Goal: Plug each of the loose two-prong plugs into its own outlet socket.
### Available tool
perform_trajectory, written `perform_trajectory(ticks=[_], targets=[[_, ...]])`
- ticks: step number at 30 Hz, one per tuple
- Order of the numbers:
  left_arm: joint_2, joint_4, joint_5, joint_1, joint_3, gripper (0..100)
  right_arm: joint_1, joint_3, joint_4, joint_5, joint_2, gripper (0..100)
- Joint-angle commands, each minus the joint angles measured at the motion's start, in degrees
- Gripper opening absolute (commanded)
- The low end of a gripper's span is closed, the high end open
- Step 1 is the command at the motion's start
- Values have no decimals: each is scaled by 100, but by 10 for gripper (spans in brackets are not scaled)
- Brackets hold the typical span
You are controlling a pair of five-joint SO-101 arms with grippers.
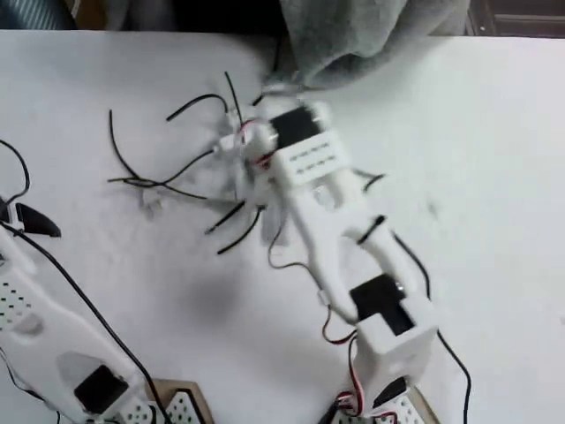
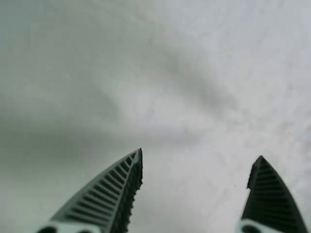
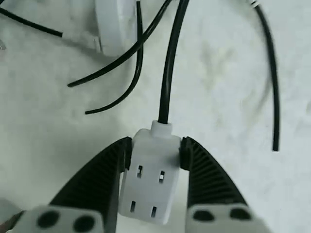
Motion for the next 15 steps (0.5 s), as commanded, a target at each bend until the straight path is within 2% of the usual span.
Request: perform_trajectory(ticks=[1,5,12,15], targets=[[-382,62,-79,-22,-202,334,-295,571,-251,-686,127,41],[-382,18,-79,-4,-202,334,-418,1222,-892,-1213,523,40],[-382,70,-70,268,-149,335,-426,1582,-1956,-1213,884,47],[-382,70,-70,347,-158,335,-426,1547,-1982,-1213,875,108]])
